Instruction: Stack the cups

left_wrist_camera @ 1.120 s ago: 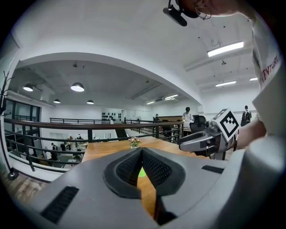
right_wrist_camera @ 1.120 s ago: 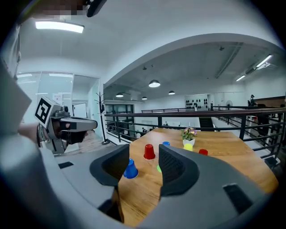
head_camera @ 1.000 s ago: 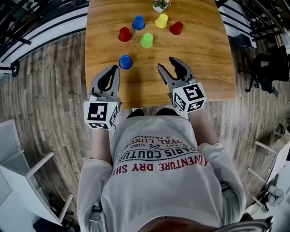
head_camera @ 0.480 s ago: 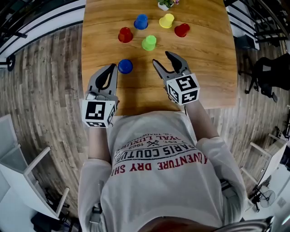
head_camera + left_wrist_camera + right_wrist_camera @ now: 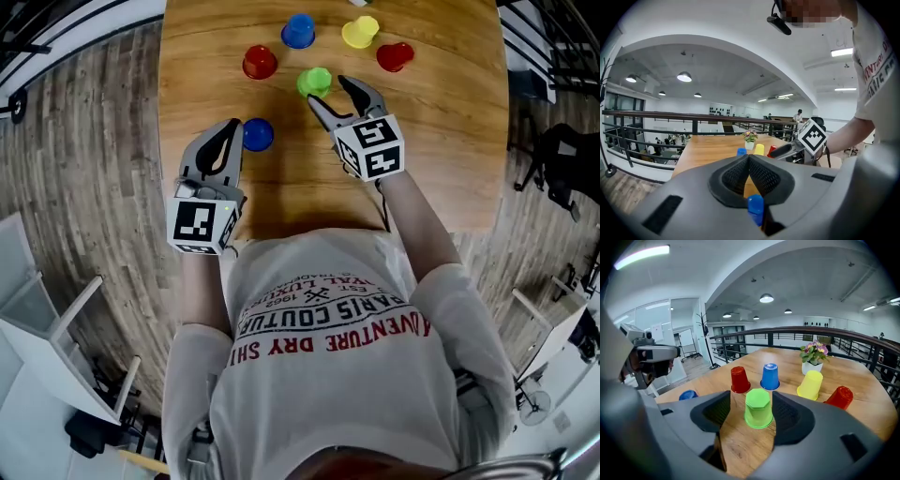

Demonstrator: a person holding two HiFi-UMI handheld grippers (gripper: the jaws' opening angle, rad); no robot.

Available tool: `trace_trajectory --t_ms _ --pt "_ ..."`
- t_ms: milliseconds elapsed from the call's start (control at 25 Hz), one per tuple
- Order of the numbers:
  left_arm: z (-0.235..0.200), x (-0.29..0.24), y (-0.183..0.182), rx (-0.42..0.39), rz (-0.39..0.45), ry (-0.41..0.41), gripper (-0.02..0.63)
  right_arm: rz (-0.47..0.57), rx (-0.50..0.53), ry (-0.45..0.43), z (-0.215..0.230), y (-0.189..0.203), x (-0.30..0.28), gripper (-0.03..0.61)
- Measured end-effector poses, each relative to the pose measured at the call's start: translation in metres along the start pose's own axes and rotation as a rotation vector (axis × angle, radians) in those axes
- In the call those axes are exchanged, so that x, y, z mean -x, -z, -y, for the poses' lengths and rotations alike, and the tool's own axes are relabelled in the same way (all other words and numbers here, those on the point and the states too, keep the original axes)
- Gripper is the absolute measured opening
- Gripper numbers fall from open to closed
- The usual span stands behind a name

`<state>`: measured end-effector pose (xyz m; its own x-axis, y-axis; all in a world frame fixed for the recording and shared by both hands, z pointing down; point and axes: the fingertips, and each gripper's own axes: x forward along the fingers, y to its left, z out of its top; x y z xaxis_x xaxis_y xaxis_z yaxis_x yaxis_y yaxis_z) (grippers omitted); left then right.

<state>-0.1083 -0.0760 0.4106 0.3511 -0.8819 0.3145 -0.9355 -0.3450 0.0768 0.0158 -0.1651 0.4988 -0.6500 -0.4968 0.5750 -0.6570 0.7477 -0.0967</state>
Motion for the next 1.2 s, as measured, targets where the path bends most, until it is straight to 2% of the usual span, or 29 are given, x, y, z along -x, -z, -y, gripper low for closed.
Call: trace_trajectory --t_ms 320,720,920,1200 --pt "0.0 -0.008 0.016 0.011 -0.05 -0.003 0.015 -0.043 -0.018 0.009 0.013 0.013 -0.031 0.273" --pt "-0.001 -0.005 0.012 -0.017 -0.034 0.03 0.015 -0.051 -0.011 0.029 0.011 0.015 -0.034 0.23" --pt "0.003 0.006 0.005 -0.045 -0.002 0.05 0.015 -0.008 0.001 0.021 -0.011 0.012 -0.015 0.229" --pt "0.01 0.028 0.007 -0.075 0.021 0.072 0.015 0.001 0.028 0.008 -0.052 0.028 0.004 0.229"
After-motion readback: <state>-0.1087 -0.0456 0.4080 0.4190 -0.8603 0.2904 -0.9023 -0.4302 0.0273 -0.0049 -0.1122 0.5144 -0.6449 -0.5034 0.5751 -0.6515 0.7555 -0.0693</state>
